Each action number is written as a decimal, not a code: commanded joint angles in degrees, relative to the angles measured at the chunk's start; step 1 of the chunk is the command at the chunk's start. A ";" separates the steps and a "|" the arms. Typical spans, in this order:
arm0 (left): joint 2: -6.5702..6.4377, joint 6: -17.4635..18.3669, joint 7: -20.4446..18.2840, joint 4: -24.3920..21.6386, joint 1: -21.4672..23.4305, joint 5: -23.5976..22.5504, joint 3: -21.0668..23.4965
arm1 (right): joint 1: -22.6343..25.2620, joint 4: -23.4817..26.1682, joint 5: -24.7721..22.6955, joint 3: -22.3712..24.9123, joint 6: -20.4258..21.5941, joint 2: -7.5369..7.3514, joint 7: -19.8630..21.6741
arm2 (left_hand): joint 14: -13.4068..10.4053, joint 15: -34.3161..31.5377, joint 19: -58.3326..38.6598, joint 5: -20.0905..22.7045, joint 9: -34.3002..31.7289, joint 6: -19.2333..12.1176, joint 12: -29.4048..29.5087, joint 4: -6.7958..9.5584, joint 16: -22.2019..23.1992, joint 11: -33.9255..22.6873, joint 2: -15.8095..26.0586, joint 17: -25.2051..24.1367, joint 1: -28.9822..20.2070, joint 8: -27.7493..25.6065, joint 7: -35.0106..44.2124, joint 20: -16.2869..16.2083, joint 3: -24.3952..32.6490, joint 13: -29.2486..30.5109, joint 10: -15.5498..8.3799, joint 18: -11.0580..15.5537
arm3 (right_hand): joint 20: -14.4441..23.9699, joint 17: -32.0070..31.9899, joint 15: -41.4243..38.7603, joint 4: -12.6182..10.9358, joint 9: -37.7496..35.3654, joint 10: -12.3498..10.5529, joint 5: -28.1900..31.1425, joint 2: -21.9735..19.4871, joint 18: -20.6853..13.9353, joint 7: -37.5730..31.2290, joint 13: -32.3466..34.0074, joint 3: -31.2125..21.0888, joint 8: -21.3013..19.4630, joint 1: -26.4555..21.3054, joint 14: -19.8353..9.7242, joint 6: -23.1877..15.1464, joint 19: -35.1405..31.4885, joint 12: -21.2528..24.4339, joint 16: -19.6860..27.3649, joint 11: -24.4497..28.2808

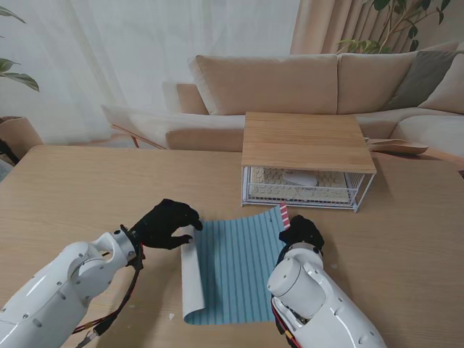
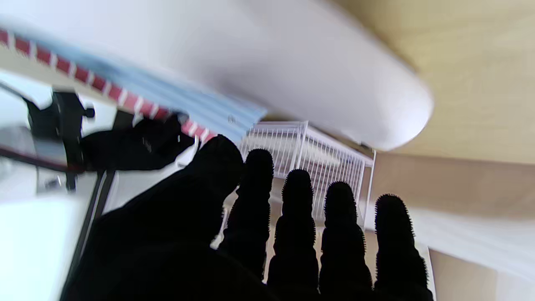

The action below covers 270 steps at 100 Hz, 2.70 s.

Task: Unroll the mouse pad and set up the keyboard and mouse from the tabletop organizer

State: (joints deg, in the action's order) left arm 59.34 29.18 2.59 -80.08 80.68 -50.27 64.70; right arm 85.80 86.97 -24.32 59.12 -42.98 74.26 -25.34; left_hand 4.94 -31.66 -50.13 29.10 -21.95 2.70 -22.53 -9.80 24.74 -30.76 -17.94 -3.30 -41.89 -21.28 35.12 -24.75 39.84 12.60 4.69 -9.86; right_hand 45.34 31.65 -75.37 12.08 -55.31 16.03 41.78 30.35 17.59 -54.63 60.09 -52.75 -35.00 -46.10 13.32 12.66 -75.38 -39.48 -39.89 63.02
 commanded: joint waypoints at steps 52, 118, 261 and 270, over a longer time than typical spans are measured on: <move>0.25 -1.99 -7.47 2.68 -1.65 4.89 -7.15 | 1.07 0.95 -0.35 0.46 0.18 0.15 0.67 | 0.11 3.43 3.43 -8.99 6.57 -1.83 1.66 3.70 -1.07 2.74 4.36 -0.88 7.22 -0.15 -1.33 1.73 -2.42 -5.06 -0.99 -1.60 | -0.32 -0.40 -1.95 0.29 1.09 4.19 -0.43 -3.15 0.31 -2.45 1.16 -2.81 -1.57 -2.48 -1.20 0.20 -3.09 -0.96 -1.08 2.82; 3.66 -13.90 2.05 -3.75 10.88 13.25 7.02 | 4.20 4.08 -5.82 3.01 0.53 -2.24 3.27 | 5.50 10.11 10.15 -14.09 9.81 -1.19 4.08 4.88 -2.35 6.73 4.84 -1.30 10.98 2.80 -6.57 5.06 -6.96 -7.01 1.24 -5.88 | -0.03 -1.28 -2.13 0.41 1.45 4.08 -0.58 -3.34 -0.13 -2.36 0.52 -2.60 -1.96 -2.53 -1.01 -0.04 -3.14 -1.12 -1.32 2.93; 7.70 -21.43 11.63 -3.84 11.51 24.68 5.74 | 17.80 -0.36 -46.40 27.13 18.00 -11.63 -0.29 | 6.00 12.52 9.59 -12.23 10.02 1.80 5.35 5.26 0.53 8.81 3.67 -1.36 9.65 3.94 -8.36 4.46 -9.47 -7.39 3.23 -6.73 | 0.18 -5.17 -2.09 0.83 2.55 1.63 -0.89 -4.32 -2.34 -2.13 -2.52 -0.63 -1.69 -1.61 -1.29 -4.16 -2.96 -1.06 -1.67 2.79; 7.65 -21.44 11.65 -3.76 11.48 24.30 5.79 | 17.86 -0.78 -48.12 27.36 17.71 -11.98 -0.21 | 5.99 12.52 9.59 -12.22 10.00 1.84 5.33 5.25 0.51 8.77 3.72 -1.36 9.72 3.94 -8.37 4.46 -9.51 -7.42 3.26 -6.73 | 0.16 -5.21 -2.03 0.81 2.66 1.32 -1.04 -4.45 -2.51 -2.18 -2.63 -0.47 -1.75 -1.49 -1.57 -4.48 -2.97 -1.08 -1.64 2.80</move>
State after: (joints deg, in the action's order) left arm 66.88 7.96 14.91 -83.85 92.08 -25.64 70.47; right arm 103.35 86.36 -72.13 86.26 -24.96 62.49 -26.25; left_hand 11.26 -18.62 -38.54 16.80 -13.12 4.56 -16.89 -6.73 24.15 -21.42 -14.32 -4.09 -33.00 -17.48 26.56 -19.83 30.45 6.39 7.00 -16.03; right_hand 45.32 27.35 -76.03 12.55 -53.33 16.35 41.06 28.98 16.04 -54.76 58.36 -51.06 -35.76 -46.04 13.20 11.18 -76.08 -39.76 -40.91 63.61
